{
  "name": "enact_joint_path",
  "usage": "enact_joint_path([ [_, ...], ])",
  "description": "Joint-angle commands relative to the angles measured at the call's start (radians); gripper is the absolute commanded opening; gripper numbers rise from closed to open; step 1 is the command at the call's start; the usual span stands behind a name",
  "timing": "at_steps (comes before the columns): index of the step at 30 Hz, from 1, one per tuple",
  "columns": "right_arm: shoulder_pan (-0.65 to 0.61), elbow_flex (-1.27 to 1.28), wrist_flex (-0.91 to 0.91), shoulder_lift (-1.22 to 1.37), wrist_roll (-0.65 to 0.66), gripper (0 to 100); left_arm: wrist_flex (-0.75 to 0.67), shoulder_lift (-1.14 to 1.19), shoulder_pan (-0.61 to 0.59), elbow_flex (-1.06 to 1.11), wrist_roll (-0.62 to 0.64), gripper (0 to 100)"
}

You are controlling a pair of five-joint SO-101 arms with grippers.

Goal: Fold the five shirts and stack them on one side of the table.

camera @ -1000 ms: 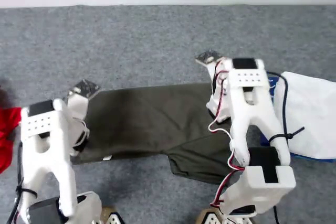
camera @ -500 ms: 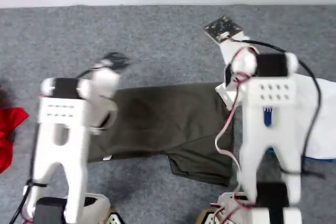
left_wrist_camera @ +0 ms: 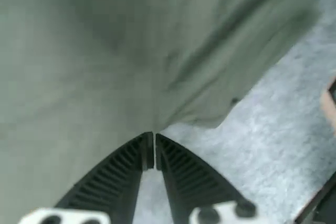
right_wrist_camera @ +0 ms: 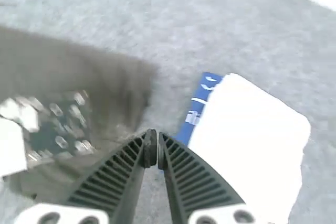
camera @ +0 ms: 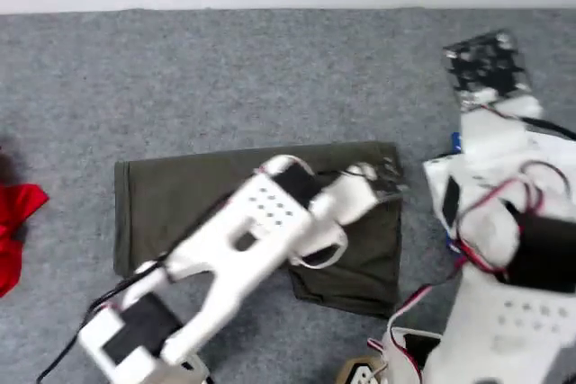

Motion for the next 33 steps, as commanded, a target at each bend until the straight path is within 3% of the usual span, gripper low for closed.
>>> enact_joint_path([
  [1,0.097,-0.052,0.036,-0.05,-0.006,1.3,-0.006,0.092,0.089,-0.15,0.011,11],
  [7,0.226,-0.051,0.036,-0.062,-0.003,1.3,0.072,0.236,0.216,-0.295,0.003,15],
  [13,0.251,-0.051,0.038,-0.061,-0.003,1.3,0.087,0.344,0.282,-0.303,-0.028,15],
  [27,0.251,-0.048,0.039,-0.054,-0.003,1.3,-0.046,0.542,0.255,-0.305,0.032,19],
  [33,0.251,-0.048,0.039,-0.054,-0.002,1.3,-0.072,0.514,0.227,-0.306,0.029,11],
])
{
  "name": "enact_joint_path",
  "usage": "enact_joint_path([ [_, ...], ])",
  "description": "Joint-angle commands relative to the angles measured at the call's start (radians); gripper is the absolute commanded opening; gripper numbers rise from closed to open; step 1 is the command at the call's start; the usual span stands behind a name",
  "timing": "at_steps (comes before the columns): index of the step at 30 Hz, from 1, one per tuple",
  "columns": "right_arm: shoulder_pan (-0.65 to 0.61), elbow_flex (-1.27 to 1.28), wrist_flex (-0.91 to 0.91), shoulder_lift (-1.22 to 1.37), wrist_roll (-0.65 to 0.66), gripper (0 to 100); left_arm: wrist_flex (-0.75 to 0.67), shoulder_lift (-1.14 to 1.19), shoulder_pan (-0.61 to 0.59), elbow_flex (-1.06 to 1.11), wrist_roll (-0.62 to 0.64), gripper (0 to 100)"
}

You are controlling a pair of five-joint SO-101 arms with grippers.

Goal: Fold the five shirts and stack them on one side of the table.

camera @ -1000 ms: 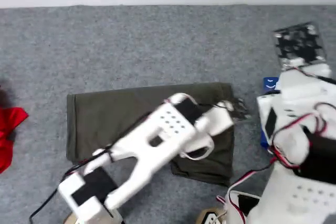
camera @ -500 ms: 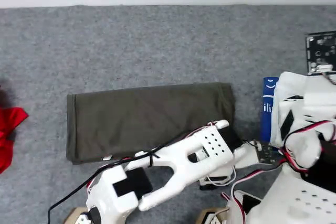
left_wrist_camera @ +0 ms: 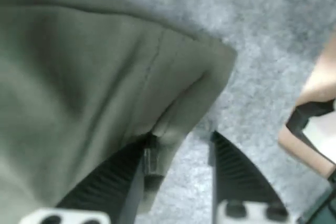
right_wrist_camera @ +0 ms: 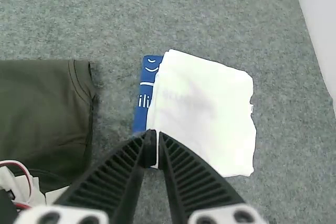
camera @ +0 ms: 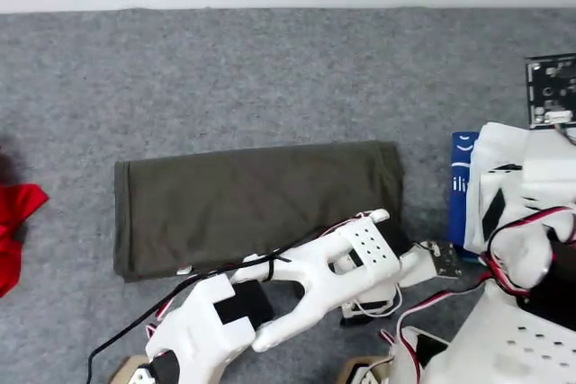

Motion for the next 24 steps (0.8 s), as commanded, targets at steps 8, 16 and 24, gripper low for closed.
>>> enact_joint_path([
  [8,0.007,-0.044,0.038,-0.004,-0.002,1.3,-0.017,-0.051,-0.021,-0.047,-0.046,3],
  [16,0.007,-0.014,0.035,-0.002,-0.002,1.3,0.13,-0.189,-0.005,-0.093,-0.098,5],
  [24,0.005,0.017,0.035,-0.007,-0.002,1.3,0.107,-0.212,-0.005,-0.09,-0.095,16],
])
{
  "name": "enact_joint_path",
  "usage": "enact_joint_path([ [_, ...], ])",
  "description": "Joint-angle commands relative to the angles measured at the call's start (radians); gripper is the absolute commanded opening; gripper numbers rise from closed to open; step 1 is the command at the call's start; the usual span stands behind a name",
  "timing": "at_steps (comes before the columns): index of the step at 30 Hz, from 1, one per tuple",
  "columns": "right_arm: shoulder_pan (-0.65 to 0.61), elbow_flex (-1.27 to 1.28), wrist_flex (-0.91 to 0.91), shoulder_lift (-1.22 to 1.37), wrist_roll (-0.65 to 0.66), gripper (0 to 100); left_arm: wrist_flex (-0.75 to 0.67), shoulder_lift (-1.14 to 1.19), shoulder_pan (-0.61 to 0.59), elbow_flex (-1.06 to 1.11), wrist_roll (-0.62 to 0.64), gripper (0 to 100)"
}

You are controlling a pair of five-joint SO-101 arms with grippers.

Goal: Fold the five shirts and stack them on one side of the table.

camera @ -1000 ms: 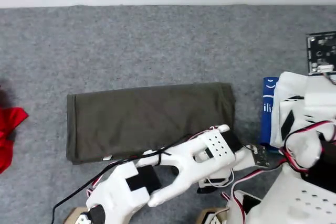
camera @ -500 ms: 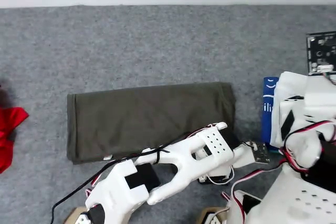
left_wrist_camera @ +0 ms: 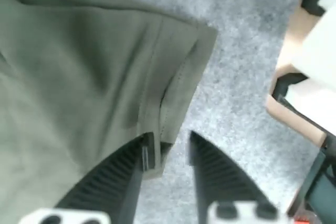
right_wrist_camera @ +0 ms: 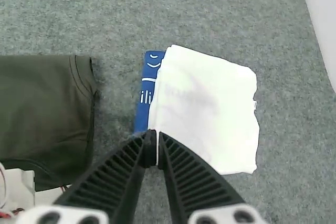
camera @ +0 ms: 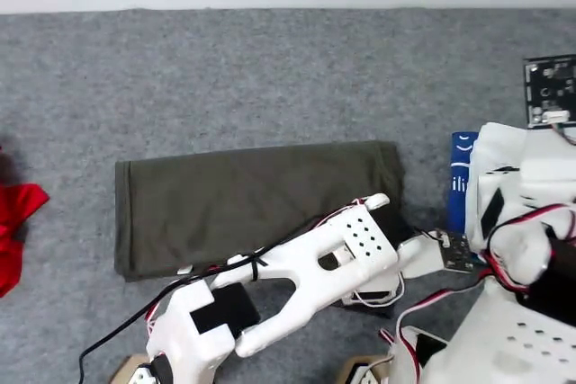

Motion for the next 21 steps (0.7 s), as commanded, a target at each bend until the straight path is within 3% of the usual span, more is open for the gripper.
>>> enact_joint_path([
  [1,0.005,-0.002,0.035,-0.007,-0.002,1.3,-0.025,-0.063,0.002,-0.039,-0.008,16],
  [21,0.01,-0.002,0.035,-0.005,-0.002,1.3,-0.166,0.166,-0.071,-0.044,-0.011,14],
])
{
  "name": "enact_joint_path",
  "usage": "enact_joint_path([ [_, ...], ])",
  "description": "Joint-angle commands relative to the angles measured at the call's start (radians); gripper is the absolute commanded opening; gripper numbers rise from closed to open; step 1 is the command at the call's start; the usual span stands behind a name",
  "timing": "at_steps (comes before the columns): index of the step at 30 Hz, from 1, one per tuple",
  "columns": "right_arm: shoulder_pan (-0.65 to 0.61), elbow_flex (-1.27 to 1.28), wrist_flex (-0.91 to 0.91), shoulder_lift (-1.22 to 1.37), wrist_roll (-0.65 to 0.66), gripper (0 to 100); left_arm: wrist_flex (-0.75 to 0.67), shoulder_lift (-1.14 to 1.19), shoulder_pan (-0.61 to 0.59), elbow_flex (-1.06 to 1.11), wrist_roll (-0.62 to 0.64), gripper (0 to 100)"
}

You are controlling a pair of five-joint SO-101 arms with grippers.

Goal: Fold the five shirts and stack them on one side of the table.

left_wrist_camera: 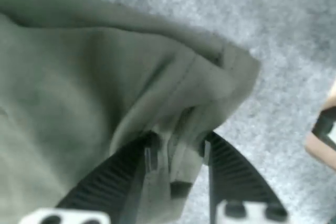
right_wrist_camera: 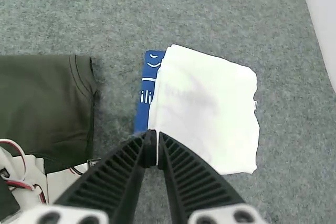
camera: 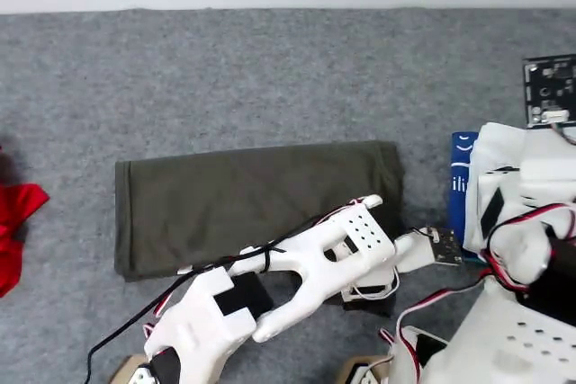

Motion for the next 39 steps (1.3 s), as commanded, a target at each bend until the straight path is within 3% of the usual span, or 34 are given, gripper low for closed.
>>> enact_joint_path([
  [1,0.01,-0.003,0.035,-0.005,-0.002,1.3,-0.023,0.003,-0.023,-0.042,-0.009,12],
  [6,0.007,-0.003,0.035,-0.004,-0.002,1.3,-0.015,-0.003,-0.017,-0.039,-0.063,1],
  [17,0.007,-0.003,0.035,-0.004,-0.002,1.3,0.04,-0.057,-0.026,-0.084,-0.071,2],
  [30,0.005,0.0,0.033,-0.002,-0.002,1.3,-0.052,-0.164,-0.207,-0.101,-0.071,2],
  [39,0.005,0.017,0.028,-0.002,-0.002,1.3,-0.189,-0.115,-0.348,-0.105,-0.069,19],
])
